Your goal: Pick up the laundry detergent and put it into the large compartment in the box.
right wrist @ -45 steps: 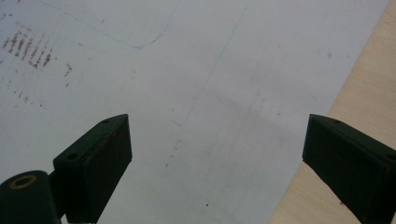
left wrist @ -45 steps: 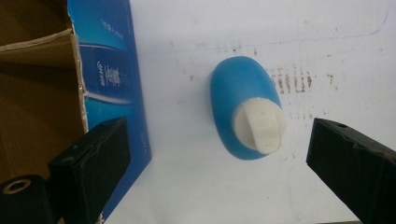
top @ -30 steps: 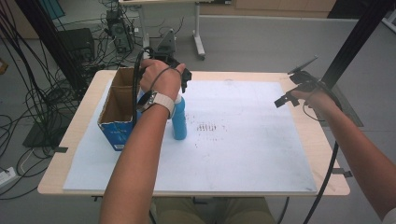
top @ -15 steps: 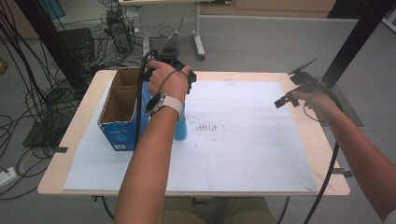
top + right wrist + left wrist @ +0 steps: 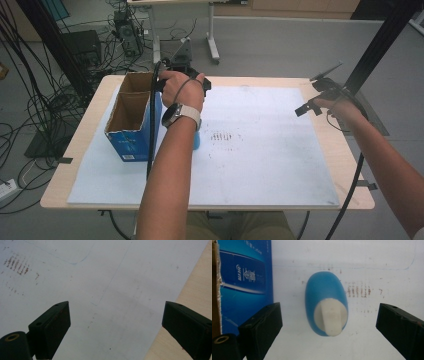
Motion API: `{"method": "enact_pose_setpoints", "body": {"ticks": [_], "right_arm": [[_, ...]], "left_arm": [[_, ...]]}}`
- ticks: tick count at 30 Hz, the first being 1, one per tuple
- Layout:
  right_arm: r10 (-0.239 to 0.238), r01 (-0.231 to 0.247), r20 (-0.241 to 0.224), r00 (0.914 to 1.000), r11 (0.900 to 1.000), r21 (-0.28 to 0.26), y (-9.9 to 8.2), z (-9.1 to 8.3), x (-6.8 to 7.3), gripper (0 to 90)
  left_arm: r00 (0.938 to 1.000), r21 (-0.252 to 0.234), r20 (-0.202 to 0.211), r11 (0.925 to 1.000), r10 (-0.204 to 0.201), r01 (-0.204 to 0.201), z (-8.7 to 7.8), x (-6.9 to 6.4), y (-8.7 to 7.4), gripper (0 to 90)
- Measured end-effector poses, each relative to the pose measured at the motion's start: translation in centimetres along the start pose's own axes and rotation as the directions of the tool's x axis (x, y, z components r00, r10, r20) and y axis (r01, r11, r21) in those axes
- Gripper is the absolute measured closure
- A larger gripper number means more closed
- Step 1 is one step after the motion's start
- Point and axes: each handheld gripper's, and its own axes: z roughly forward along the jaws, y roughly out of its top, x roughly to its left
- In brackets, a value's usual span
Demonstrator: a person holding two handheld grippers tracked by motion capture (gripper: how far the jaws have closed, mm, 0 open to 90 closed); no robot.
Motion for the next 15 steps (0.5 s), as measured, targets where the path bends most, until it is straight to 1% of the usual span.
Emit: {"method": "enact_pose_setpoints", "body": {"ticks": [5, 7, 8, 9, 11, 13, 15], "right_arm": [[-0.001, 0.001, -0.005, 1.0000, 1.0000, -0.003, -0.2, 0.0, 0.0, 8.1], [-0.001, 0.001, -0.006, 1.0000, 1.0000, -0.002, -0.2, 0.0, -0.1, 8.1], [-0.001, 0.001, -0.006, 1.0000, 1.0000, -0.002, -0.3, 0.0, -0.1, 8.1], [-0.002, 0.002, -0.006, 1.0000, 1.0000, -0.002, -0.3, 0.0, -0.1, 8.1], [-0.004, 0.004, -0.008, 1.0000, 1.0000, 0.000, -0.3, 0.0, -0.1, 8.1], [-0.006, 0.006, -0.008, 1.0000, 1.0000, 0.000, -0.4, 0.0, -0.1, 8.1], [-0.003, 0.003, -0.009, 1.0000, 1.0000, -0.001, -0.5, 0.0, -0.1, 8.1]], "left_arm": [[1.0000, 0.004, 0.005, 1.0000, -0.006, 0.006, 0.4, -0.6, -0.2, 7.4], [0.9992, 0.010, 0.035, 0.9998, -0.017, 0.016, 0.8, -0.6, -0.4, 7.4], [0.9995, 0.017, 0.029, 0.9998, -0.014, 0.014, 1.1, -0.6, -0.6, 7.5], [0.9996, 0.007, 0.023, 0.9999, -0.013, 0.013, 1.3, -0.6, -0.7, 7.7], [0.9987, -0.024, 0.047, 0.9995, -0.019, 0.020, 1.4, -0.6, -0.8, 9.1], [0.9992, -0.022, 0.028, 0.9993, -0.029, 0.030, 1.4, -0.5, -0.8, 9.2], [0.9988, -0.017, 0.023, 0.9989, -0.044, 0.045, 1.6, -0.3, -0.7, 7.6]]}}
